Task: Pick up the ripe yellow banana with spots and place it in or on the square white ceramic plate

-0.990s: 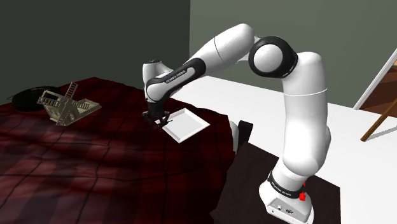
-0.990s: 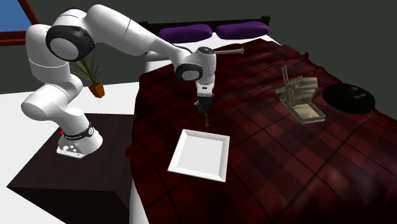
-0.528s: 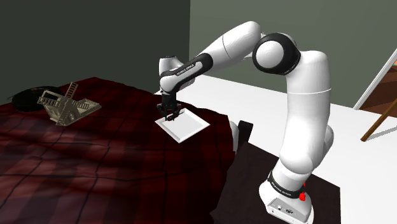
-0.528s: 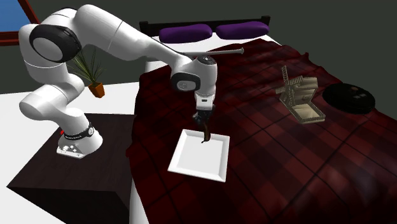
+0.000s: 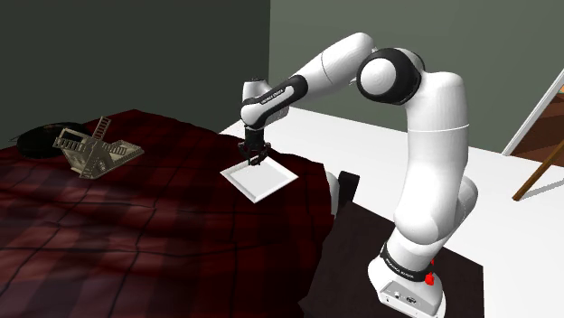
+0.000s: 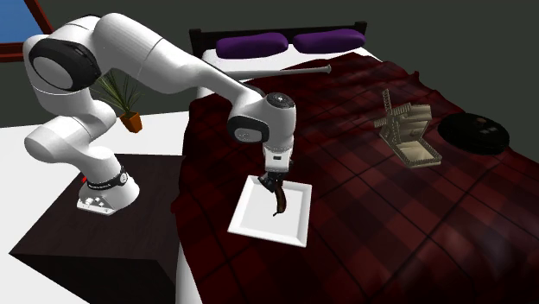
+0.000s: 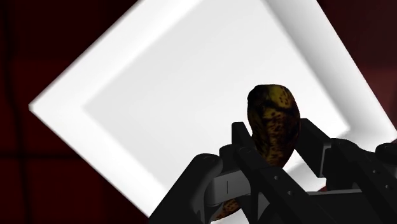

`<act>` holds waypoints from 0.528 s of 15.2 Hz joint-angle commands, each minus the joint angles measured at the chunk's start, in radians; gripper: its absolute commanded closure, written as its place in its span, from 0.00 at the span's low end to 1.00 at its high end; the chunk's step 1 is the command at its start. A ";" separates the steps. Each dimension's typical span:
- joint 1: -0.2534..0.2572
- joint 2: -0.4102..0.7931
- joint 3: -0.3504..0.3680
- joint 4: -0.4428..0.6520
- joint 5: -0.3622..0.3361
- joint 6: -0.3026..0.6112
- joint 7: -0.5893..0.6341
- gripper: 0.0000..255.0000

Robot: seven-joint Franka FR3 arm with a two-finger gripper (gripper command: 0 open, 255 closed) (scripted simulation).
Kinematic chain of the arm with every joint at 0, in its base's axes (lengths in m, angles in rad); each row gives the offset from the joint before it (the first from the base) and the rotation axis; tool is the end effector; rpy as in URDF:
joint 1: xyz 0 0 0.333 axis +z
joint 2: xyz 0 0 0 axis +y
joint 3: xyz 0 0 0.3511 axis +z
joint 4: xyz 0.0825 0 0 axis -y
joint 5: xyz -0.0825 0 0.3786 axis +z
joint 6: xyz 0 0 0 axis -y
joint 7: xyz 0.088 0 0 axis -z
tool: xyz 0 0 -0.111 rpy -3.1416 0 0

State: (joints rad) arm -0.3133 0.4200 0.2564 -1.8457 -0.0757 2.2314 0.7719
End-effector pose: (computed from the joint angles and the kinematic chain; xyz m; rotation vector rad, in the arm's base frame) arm 0.6442 -0.0533 0.3347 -2.8597 1.2125 0.0520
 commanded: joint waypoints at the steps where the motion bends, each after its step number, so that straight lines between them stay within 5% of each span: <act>1: 0.001 0.017 -0.003 -0.005 -0.005 0.021 0.000 1.00; 8: 0.008 0.075 -0.013 -0.019 -0.022 0.093 0.008 1.00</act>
State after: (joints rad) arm -0.3055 0.4865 0.2450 -1.8634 -0.0951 2.3137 0.7799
